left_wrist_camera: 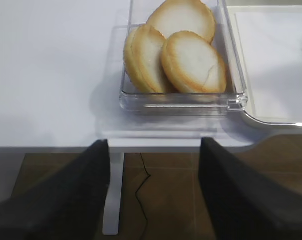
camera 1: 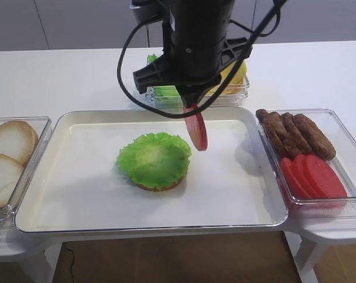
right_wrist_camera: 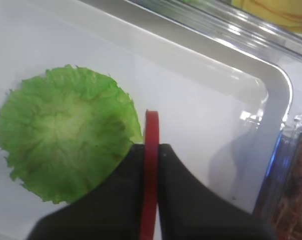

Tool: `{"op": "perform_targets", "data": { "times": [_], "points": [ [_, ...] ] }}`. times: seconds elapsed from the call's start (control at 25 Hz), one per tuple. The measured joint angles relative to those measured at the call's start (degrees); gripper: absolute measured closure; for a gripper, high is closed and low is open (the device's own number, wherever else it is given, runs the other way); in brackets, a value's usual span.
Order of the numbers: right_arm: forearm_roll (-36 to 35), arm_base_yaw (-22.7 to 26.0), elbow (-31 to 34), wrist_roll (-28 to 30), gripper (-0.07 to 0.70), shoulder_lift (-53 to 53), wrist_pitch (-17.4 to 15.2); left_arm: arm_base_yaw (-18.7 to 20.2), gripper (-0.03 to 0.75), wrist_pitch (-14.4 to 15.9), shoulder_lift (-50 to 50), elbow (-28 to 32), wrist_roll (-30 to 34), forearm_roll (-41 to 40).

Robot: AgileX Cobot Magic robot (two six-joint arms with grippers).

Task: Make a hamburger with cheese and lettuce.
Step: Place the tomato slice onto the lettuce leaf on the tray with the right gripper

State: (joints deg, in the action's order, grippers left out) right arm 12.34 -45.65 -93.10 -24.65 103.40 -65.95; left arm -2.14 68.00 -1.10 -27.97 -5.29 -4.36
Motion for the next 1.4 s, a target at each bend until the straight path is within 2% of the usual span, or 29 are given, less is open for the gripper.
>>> {"op": "perform_targets", "data": {
  "times": [0.12,0.4,0.68,1.4],
  "points": [
    [-0.1,0.0,0.0,0.0,0.572,0.2,1.3,0.0,0.298,0.0,0.0,0.0,0.0,0.0],
    [-0.6,-0.4,-0.1,1.0,0.572,2.3,2.1,0.0,0.298,0.0,0.0,0.0,0.0,0.0],
    [0.7,-2.7,-0.1,1.8,0.572,3.4,3.6,0.0,0.298,0.0,0.0,0.0,0.0,0.0],
    [3.5,-3.1,-0.1,1.8,0.572,4.1,5.0,0.0,0.298,0.0,0.0,0.0,0.0,0.0]
  ]
}}
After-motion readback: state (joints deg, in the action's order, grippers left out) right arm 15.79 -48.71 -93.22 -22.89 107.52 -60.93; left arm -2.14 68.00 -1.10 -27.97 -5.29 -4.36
